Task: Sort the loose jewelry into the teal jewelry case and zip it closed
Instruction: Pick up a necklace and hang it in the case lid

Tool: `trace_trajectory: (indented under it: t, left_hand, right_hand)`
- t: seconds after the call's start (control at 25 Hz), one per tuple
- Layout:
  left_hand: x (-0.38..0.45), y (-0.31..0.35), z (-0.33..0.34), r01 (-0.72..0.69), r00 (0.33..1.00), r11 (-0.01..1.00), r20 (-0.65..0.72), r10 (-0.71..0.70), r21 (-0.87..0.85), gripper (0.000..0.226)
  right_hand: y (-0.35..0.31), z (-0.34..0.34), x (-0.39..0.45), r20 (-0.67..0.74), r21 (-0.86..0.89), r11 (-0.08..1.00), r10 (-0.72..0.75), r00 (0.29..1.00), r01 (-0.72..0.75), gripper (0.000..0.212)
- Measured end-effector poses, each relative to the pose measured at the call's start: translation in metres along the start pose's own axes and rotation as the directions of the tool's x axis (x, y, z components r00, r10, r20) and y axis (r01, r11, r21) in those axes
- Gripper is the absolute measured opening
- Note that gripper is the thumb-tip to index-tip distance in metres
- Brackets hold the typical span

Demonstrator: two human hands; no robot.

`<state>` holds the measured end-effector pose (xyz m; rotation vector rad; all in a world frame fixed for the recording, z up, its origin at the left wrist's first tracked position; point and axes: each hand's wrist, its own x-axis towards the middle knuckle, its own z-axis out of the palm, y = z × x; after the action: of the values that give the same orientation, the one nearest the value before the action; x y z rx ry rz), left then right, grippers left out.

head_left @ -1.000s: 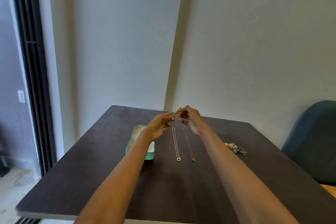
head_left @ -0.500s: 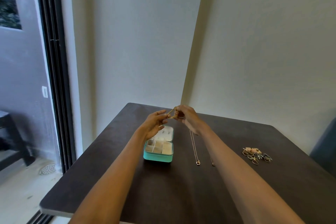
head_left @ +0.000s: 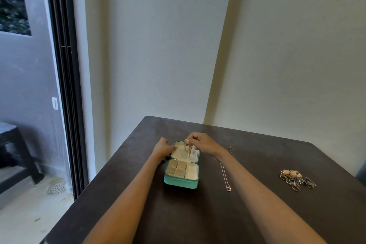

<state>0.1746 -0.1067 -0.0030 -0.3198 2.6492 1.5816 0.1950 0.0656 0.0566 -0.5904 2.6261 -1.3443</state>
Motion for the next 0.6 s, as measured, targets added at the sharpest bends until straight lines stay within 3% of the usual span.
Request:
trace_trajectory:
  t: [0.08, 0.2, 0.44, 0.6]
  left_hand:
    - [0.0, -0.002, 0.0, 0.013, 1.0, 1.0, -0.012, -0.013, -0.022, 0.054]
    - [0.0, -0.004, -0.005, 0.013, 1.0, 0.993, 0.026, -0.009, -0.12, 0.024]
    - [-0.011, -0.014, -0.02, 0.022, 0.982, 0.894, 0.179, 0.065, -0.447, 0.014]
    - [-0.014, -0.022, -0.022, -0.001, 0.974, 0.866, 0.194, 0.113, -0.5, 0.01]
  right_hand:
    - [0.001, 0.003, 0.001, 0.027, -0.023, 1.0, -0.002, 1.0, 0.003, 0.008]
    - [0.001, 0.007, 0.004, 0.04, -0.026, 1.0, 0.016, 0.999, -0.015, 0.01]
    - [0.004, 0.017, 0.014, 0.121, -0.141, 0.99, 0.035, 0.992, -0.017, 0.013]
    - [0.003, 0.027, 0.034, 0.009, -0.316, 0.946, 0.074, 0.997, -0.067, 0.019]
